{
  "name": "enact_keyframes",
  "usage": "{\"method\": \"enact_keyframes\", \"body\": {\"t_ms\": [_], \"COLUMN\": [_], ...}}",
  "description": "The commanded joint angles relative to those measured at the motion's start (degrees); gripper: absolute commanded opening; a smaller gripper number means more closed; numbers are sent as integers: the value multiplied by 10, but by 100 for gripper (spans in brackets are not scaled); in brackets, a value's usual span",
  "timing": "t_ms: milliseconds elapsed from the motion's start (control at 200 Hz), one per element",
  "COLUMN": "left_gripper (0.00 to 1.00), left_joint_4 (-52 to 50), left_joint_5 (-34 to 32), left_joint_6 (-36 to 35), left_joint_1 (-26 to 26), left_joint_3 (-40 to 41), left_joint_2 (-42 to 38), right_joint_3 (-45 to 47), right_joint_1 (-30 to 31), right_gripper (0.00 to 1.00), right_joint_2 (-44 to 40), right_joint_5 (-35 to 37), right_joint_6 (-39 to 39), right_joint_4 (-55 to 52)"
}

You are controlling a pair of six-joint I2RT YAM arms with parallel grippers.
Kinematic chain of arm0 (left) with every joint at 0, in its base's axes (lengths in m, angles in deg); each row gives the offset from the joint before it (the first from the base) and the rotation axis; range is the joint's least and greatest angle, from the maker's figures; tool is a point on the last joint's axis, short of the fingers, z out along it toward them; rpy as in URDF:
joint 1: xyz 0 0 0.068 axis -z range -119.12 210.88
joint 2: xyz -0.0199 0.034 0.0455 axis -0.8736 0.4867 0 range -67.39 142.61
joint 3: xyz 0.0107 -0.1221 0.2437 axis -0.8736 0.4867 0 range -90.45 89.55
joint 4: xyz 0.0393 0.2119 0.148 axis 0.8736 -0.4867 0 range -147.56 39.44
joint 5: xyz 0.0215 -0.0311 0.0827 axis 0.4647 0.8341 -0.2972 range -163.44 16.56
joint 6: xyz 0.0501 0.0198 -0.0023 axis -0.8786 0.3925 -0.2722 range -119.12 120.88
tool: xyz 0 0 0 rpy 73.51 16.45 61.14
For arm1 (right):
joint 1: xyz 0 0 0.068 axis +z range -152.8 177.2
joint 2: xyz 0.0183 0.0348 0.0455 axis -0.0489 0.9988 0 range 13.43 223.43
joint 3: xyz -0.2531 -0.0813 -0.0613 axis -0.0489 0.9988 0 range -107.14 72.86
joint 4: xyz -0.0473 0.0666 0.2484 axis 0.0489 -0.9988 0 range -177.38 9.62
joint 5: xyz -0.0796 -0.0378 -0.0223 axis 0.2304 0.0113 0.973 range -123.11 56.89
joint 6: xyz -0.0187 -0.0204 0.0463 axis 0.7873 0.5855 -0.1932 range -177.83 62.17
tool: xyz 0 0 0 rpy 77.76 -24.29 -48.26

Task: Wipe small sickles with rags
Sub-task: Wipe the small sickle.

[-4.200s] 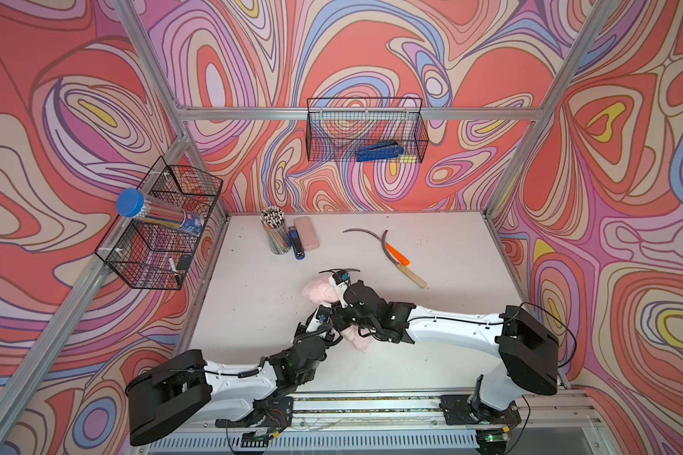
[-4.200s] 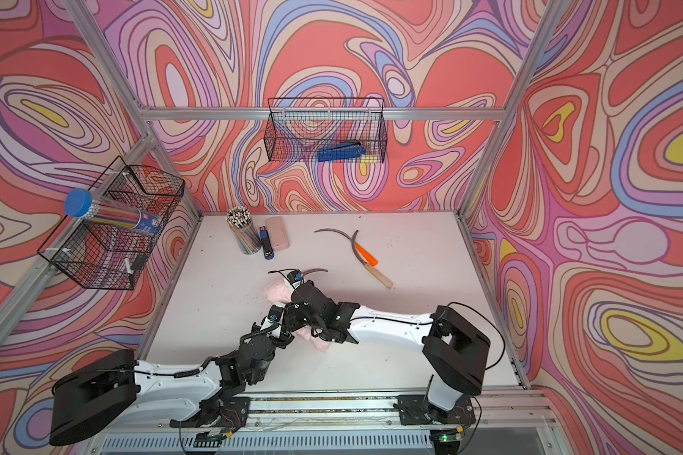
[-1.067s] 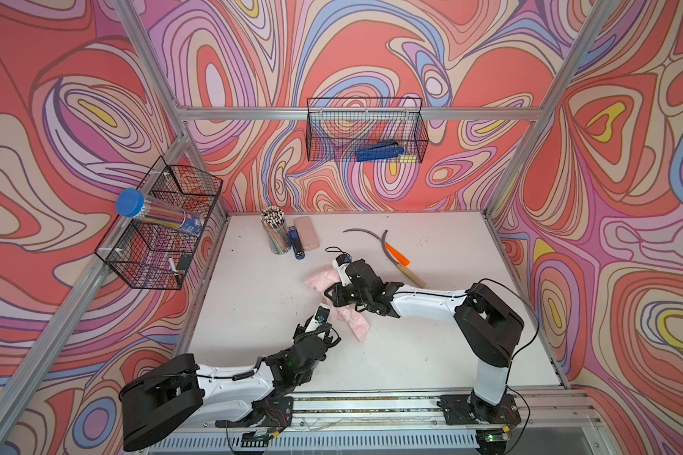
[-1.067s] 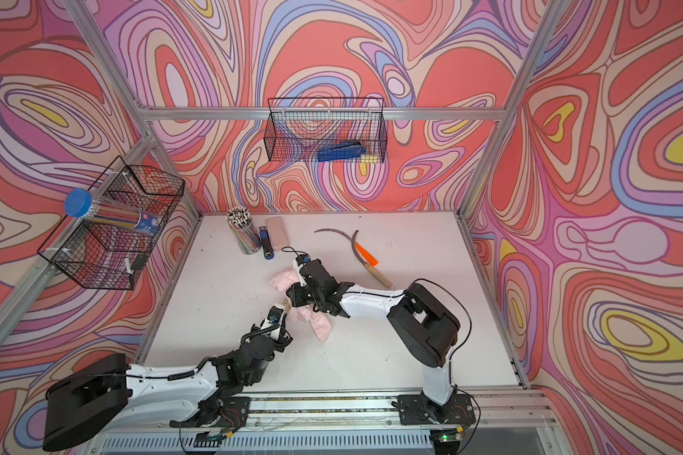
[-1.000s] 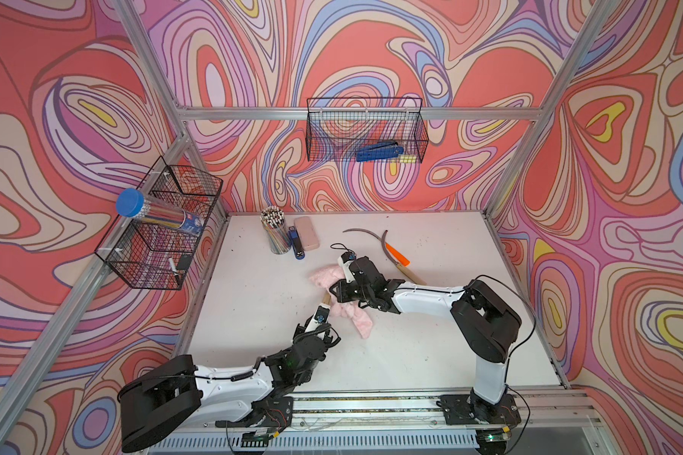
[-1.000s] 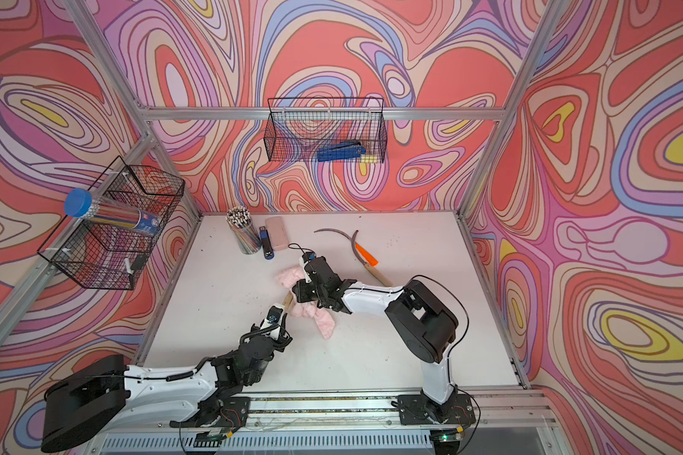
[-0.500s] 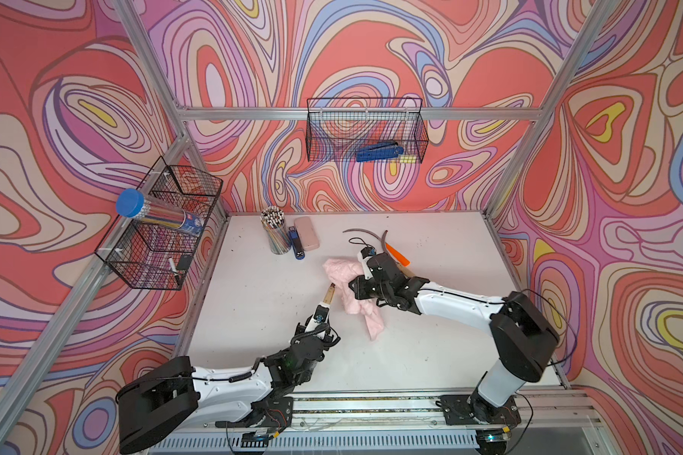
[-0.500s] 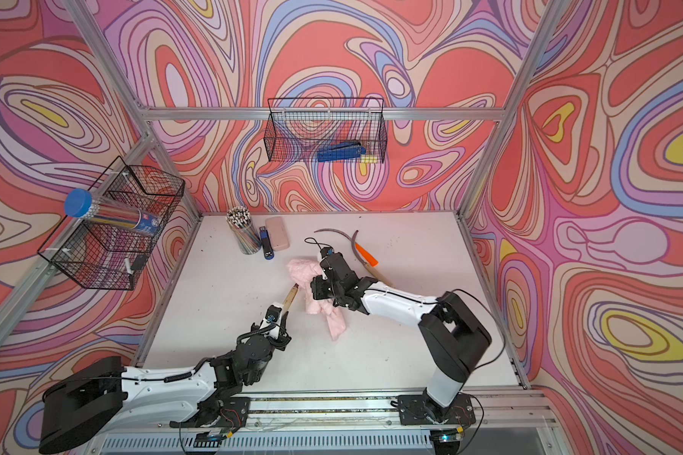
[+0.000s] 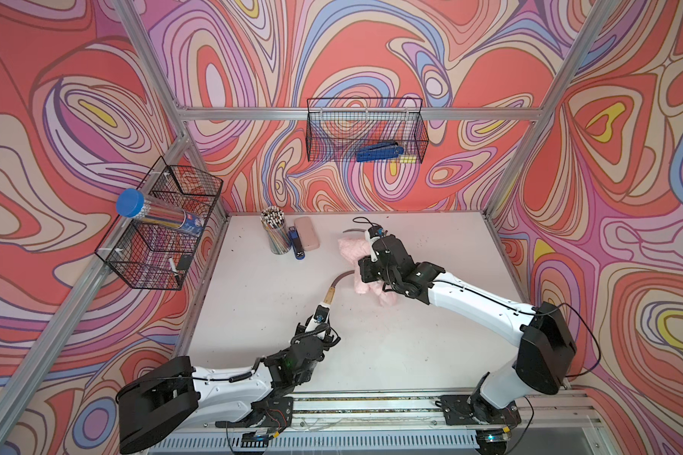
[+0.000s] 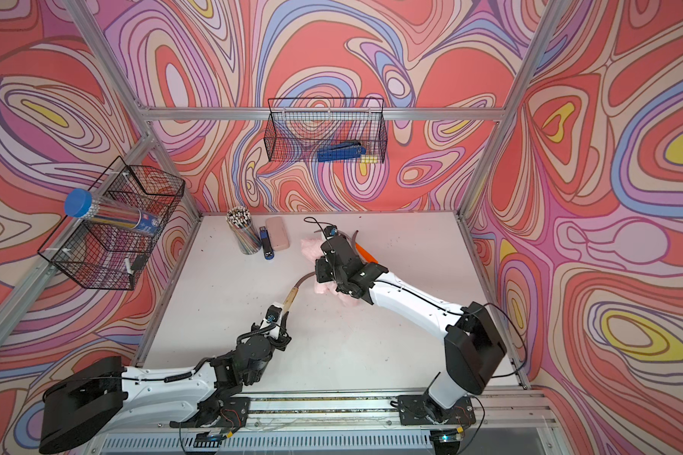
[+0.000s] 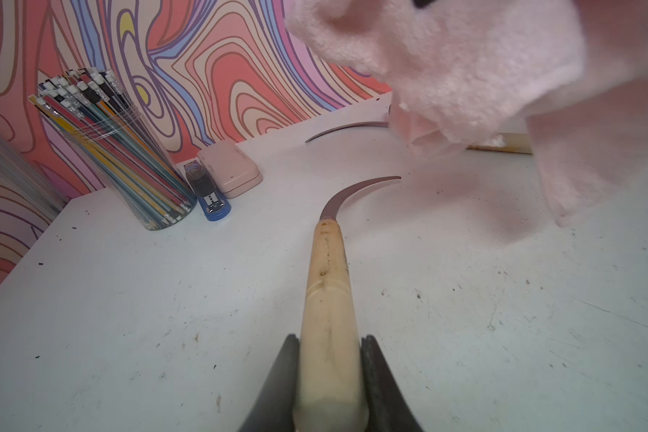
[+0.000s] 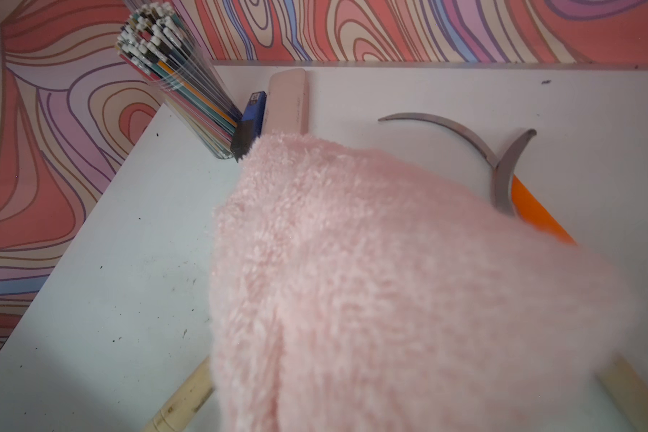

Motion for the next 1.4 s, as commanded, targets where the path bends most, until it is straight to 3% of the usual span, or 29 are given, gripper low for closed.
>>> {"method": "enact_keyframes", "body": {"t_ms": [0, 155, 295, 436, 506, 666, 871, 1041, 1202, 1397], "left_gripper": [0, 0, 0, 0, 0, 0, 0, 0, 0, 0], "left_joint_4": [17, 1, 1, 2, -22, -13, -31, -50, -55, -55], "left_joint_5": [5, 12, 6, 12, -5, -18, -22, -18, -19, -28], "left_joint_6": [2, 1, -1, 2, 13, 14, 20, 23, 26, 29], "left_joint_1": [0, 0, 0, 0, 0, 0, -1, -1, -1, -1], "left_joint_3": [-4, -12, -13, -9, -13, -7, -3, 0, 4, 2], "left_joint_2": [2, -3, 4, 14, 12, 7, -17, -42, -55, -50], "right_joint_3": [-75, -163, -217, -179, -144, -62, 11, -43, -145, -168], "right_joint_1": [-1, -4, -5, -5, -2, 25, 40, 49, 48, 11], "right_gripper": [0, 0, 0, 0, 0, 0, 0, 0, 0, 0], "right_joint_2": [62, 171, 238, 252, 249, 225, 206, 229, 292, 325], "right_joint_5": [-19, -15, -79, -191, -209, -148, -170, -73, 69, 67], "right_joint_6": [69, 119, 150, 176, 167, 127, 86, 78, 59, 39], "right_joint_4": [27, 55, 72, 162, 203, 250, 301, 199, 37, -20]}}
